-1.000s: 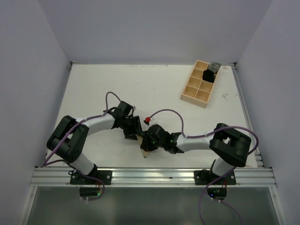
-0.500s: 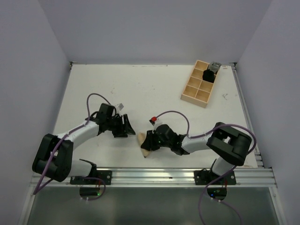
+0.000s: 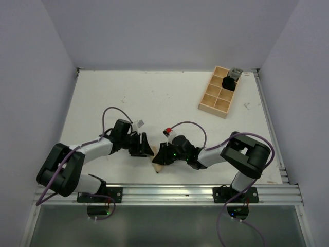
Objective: Roll the underwear
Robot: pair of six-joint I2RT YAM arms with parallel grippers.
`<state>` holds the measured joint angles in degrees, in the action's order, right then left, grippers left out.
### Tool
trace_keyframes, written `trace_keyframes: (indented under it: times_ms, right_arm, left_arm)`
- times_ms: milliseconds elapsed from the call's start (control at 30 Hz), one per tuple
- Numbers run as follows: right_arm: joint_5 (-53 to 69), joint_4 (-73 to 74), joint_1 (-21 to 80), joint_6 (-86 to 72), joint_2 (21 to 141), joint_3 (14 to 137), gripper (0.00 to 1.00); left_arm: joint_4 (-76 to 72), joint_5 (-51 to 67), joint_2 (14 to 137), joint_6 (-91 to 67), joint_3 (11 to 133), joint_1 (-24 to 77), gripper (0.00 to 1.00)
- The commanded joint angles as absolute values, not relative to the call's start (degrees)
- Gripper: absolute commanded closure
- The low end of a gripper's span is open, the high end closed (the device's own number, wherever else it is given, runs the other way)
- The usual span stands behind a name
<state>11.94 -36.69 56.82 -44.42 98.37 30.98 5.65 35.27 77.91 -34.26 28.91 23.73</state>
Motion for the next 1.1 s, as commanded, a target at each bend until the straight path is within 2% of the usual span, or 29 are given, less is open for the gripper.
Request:
trace_keyframes:
  times_ms: [0, 133, 600, 1067]
  right_arm:
    - [12.3, -25.67, 56.78, -43.42, 101.69, 28.74, 0.78]
    - [12.48, -22.95, 56.78, -42.37, 101.69, 30.14, 0.74]
    - [6.68, -7.66, 56.69, -37.88, 94.84, 35.59, 0.55]
    - [0.18, -0.18, 56.78, -36.91, 90.26, 37.35, 0.54]
  left_arm:
    - [3.94, 34.2, 79.97, -31.73, 29.0, 24.96, 0.41]
    - [5.01, 31.65, 84.8, -31.55, 30.67, 26.19, 0.47]
    - [6.15, 26.72, 91.58, -33.66, 33.49, 29.18, 0.47]
    - [11.68, 23.38, 97.73, -32.43, 38.14, 30.5, 0.5]
